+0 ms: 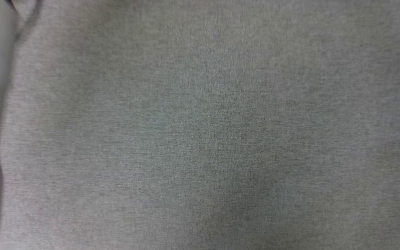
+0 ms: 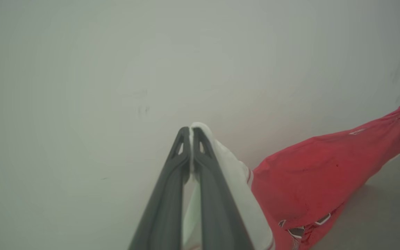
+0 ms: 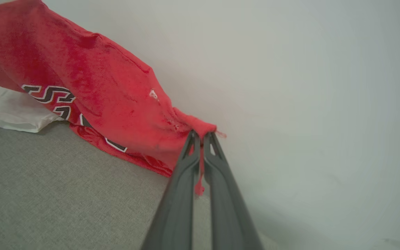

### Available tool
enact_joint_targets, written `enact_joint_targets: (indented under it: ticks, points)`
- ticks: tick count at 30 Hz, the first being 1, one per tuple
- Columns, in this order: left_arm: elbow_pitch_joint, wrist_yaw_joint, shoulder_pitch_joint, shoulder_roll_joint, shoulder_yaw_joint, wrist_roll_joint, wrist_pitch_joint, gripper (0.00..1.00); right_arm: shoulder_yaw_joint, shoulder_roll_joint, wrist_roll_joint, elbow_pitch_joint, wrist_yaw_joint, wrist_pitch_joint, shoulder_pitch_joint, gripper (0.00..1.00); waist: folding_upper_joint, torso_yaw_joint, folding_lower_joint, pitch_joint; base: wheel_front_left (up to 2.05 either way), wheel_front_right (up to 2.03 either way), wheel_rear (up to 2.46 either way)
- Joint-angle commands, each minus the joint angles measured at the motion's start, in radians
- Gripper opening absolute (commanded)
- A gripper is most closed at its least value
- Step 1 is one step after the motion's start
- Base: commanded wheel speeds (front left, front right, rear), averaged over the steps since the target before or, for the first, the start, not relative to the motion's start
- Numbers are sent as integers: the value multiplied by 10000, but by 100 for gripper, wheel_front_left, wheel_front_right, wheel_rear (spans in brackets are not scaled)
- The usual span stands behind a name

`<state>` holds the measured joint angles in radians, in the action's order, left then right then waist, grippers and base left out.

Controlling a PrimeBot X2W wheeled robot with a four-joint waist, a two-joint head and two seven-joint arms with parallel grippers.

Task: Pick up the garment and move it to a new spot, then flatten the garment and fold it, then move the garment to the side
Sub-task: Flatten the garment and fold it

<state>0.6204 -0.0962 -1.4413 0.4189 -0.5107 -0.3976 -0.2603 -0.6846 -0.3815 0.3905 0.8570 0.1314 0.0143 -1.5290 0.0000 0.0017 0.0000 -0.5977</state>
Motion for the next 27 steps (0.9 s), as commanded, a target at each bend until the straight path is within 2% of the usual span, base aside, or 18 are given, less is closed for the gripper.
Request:
enact_joint_targets:
  ticks: [1,11,14,20,27]
  points:
    - [-140,63,490,33,13,49,-65,0,-128,-30,58,-10,-15,-122,373,0,0,27,0,298,0,0,0]
    - [-2516,774,6083,435,223,-66,-59,0,-2016,-1170,1547,-1022,-15,-365,3650,0,0,80,0,2072,0,0,0]
    - [-3012,906,7593,677,67,-176,-34,0,-2193,-1584,2097,-1323,-15,-446,4465,0,0,41,0,2548,0,0,0]
    - [-3995,1436,10342,1178,-82,-535,205,0,-2667,-2389,2695,-2074,-15,-462,6221,0,0,-48,0,3425,0,0,0]
    - [-4911,1964,12953,1519,-353,-997,526,0,-2697,-3250,3259,-3004,-15,-352,8482,0,0,-81,0,4420,0,0,0]
